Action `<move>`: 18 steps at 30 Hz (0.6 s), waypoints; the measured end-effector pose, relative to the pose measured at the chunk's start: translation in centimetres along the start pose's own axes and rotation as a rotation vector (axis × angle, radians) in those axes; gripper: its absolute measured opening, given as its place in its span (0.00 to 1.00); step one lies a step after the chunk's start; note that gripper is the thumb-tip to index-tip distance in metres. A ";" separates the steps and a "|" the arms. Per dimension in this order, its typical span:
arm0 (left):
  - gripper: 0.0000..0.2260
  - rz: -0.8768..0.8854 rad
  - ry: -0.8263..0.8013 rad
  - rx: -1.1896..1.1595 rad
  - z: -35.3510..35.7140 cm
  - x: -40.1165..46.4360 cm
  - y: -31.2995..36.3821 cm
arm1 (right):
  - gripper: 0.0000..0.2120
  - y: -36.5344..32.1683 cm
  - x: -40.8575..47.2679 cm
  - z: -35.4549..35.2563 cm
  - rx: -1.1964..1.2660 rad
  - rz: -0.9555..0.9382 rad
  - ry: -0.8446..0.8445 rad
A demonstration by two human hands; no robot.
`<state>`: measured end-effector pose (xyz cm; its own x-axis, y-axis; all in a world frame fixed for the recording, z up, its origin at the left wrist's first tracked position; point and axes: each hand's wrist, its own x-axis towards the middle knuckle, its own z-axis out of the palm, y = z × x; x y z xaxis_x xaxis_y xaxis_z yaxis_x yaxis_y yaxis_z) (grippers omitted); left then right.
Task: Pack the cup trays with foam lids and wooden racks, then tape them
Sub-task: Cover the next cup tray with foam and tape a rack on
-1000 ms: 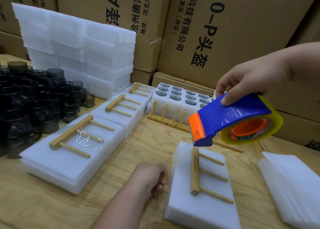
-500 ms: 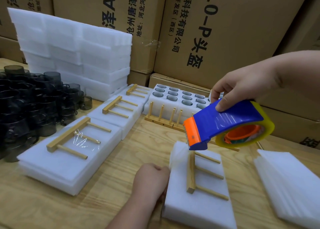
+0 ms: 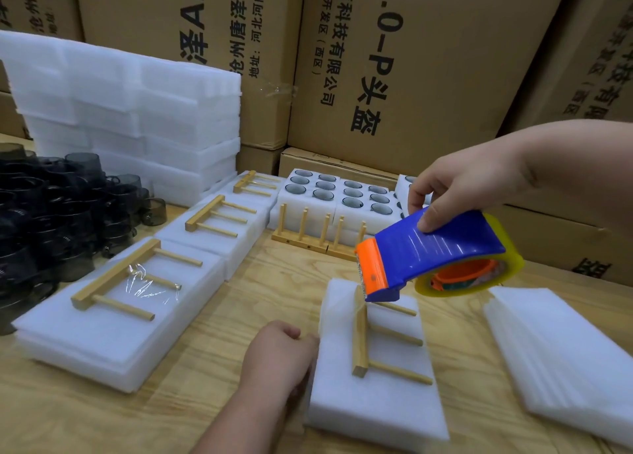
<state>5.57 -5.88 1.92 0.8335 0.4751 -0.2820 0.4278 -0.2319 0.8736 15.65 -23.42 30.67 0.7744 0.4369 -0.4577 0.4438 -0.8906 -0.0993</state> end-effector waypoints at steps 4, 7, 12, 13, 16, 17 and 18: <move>0.07 0.139 0.076 -0.227 0.8 -0.4 -0.2 | 0.09 0.3 -0.2 0.3 -0.017 -0.004 0.011; 0.16 0.115 -0.119 -0.468 1.6 -1.4 0.3 | 0.09 0.7 -0.3 0.6 -0.011 -0.002 0.008; 0.28 0.171 -0.335 -0.495 2.2 -2.1 0.8 | 0.08 1.3 -0.3 0.8 -0.015 0.000 -0.010; 0.28 0.190 -0.330 -0.472 2.3 -2.2 0.7 | 0.09 1.5 -0.3 0.9 -0.011 -0.003 -0.015; 0.29 0.211 -0.334 -0.392 2.5 -1.8 0.4 | 0.10 2.4 -0.3 1.3 0.008 -0.004 -0.013; 0.29 0.229 -0.331 -0.349 2.4 -1.8 0.4 | 0.10 2.7 -0.3 1.4 0.012 -0.005 -0.012; 0.27 0.237 -0.332 -0.321 2.2 -1.7 0.4 | 0.11 3.0 -0.2 1.6 0.019 -0.005 -0.014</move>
<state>5.12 -8.64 1.89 0.9828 0.1343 -0.1271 0.1287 -0.0035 0.9917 16.08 -26.45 29.05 0.7657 0.4398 -0.4693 0.4392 -0.8906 -0.1180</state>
